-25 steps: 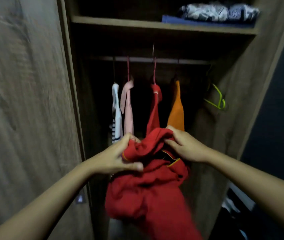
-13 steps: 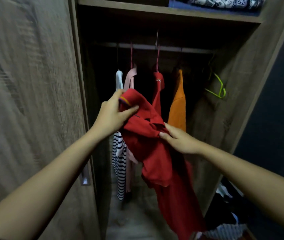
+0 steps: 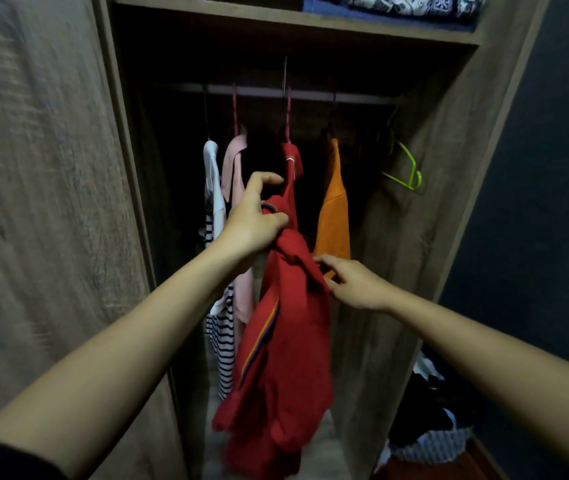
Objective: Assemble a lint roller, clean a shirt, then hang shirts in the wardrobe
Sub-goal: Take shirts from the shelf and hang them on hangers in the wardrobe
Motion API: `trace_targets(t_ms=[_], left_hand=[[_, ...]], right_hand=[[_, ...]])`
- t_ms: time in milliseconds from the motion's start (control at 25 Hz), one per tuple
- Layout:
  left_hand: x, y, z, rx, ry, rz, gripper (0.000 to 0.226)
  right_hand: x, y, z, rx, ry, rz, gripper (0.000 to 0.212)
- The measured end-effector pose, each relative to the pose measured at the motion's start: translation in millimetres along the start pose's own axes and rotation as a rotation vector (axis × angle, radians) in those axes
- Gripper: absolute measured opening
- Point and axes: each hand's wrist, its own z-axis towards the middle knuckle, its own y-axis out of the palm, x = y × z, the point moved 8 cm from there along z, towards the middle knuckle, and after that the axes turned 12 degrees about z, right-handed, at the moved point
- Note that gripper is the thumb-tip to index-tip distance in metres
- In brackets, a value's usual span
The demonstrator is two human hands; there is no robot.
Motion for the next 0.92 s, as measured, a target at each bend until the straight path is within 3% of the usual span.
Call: trace_targets(t_ms=[120,280,440,560,680,760,920], left_hand=[[-9,-1,1,0.051,-0.039,0.014,0.038],[-8,0,1,0.037,-0.079,-0.011,0.037],[-1,2,-7,0.015,-0.144,-0.208,0.01],[0,5,-5,-0.024,-0.167,-0.229,0.029],[8,10,-4,-0.049,-0.077,0.001,0.014],[18,11,-9,-0.011,0.024,0.246,0.002],[56,2,-15,0.238,0.216,0.753,0.021]], right_hand=[[-2,-17,-8,0.186,0.05,0.153,0.023],[-16,-25,-16,0.231,-0.012,0.127,0.033],[-30,-31,-21,0.289,-0.116,0.258,0.031],[-56,-34,-38,0.355,-0.348,0.148,0.025],[-69,-9,-55,0.341,-0.468,-0.07,0.024],[-54,18,-53,0.242,-0.308,-0.132,0.035],[-32,31,-50,0.248,-0.119,-0.142,0.051]])
